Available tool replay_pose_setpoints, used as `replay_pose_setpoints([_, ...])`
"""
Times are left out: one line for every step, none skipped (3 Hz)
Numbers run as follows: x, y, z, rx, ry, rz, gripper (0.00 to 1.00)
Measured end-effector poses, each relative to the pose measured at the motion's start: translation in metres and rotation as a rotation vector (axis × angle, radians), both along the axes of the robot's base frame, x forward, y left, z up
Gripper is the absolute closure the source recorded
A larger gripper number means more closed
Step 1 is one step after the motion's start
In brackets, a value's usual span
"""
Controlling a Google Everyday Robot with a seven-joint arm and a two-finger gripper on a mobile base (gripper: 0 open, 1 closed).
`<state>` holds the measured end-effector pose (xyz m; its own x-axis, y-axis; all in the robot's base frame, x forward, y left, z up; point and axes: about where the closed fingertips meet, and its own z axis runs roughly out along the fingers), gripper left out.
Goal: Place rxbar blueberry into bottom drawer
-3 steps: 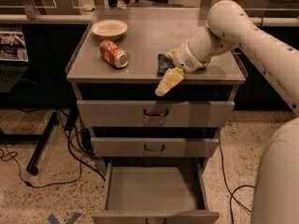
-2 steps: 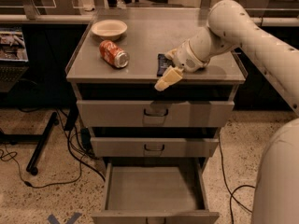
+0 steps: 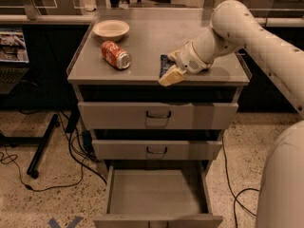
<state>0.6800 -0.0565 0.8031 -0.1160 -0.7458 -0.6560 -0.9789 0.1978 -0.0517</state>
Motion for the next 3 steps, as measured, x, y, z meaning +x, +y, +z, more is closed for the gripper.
replay_pose_setpoints([0.0000,0.0000,0.0000,0.000,0.000,0.000,1.00])
replay_pose_setpoints([0.0000,0.0000,0.0001,0.000,0.000,0.000,1.00])
replay_pose_setpoints([-0.0010,-0.0003,0.0061,0.000,0.000,0.000,1.00])
